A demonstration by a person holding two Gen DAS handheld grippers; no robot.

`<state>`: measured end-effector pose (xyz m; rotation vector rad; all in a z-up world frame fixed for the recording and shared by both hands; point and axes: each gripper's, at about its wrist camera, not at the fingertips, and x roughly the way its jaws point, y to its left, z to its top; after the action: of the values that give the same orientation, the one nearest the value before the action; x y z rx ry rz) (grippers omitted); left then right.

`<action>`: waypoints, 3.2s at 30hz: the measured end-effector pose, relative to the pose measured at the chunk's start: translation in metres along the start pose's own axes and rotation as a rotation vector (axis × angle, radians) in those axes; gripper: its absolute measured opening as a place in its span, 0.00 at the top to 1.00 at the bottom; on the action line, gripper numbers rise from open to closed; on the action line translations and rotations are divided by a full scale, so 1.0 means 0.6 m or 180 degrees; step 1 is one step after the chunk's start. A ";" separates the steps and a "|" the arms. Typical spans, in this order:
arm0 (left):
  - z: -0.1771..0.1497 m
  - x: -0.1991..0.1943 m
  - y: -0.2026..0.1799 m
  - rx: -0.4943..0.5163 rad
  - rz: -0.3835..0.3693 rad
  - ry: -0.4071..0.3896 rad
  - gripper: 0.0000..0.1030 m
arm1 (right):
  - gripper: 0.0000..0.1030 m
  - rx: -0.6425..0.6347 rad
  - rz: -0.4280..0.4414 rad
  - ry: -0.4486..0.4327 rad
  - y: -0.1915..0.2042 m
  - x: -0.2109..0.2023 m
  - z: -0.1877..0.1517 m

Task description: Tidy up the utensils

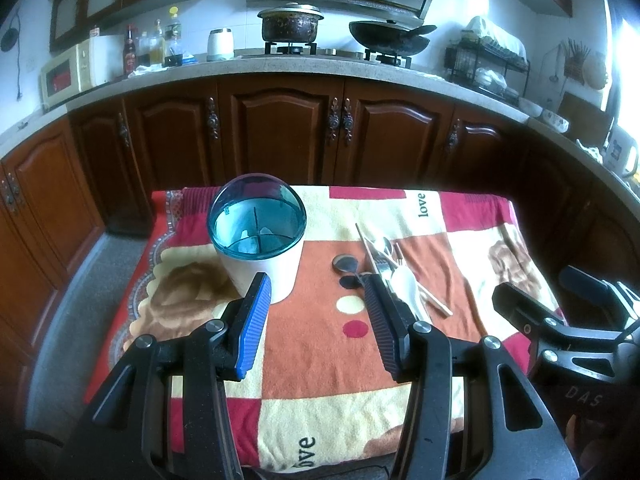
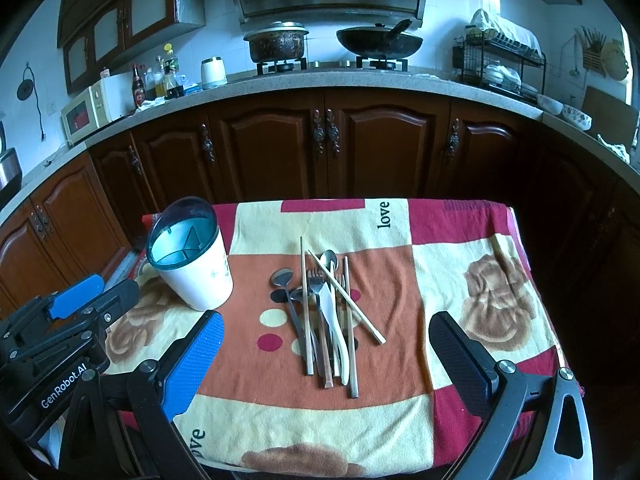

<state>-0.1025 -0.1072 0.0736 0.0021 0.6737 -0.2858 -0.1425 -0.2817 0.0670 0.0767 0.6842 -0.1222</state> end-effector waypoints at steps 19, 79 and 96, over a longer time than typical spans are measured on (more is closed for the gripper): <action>-0.002 0.001 0.001 0.0001 0.0008 0.0002 0.53 | 0.01 -0.0007 0.0008 0.0026 0.002 0.003 -0.004; 0.017 0.206 -0.044 -0.0007 -0.0444 0.0788 0.57 | 0.57 -0.0181 0.0620 0.0612 -0.106 0.281 0.030; 0.077 0.350 -0.107 0.0078 -0.0238 0.1105 0.58 | 0.84 -0.0442 0.1146 0.1258 -0.091 0.482 0.054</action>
<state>0.0652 -0.2279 -0.0138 0.0508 1.0163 -0.3701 0.0924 -0.3646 -0.0929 0.0906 1.0592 0.2939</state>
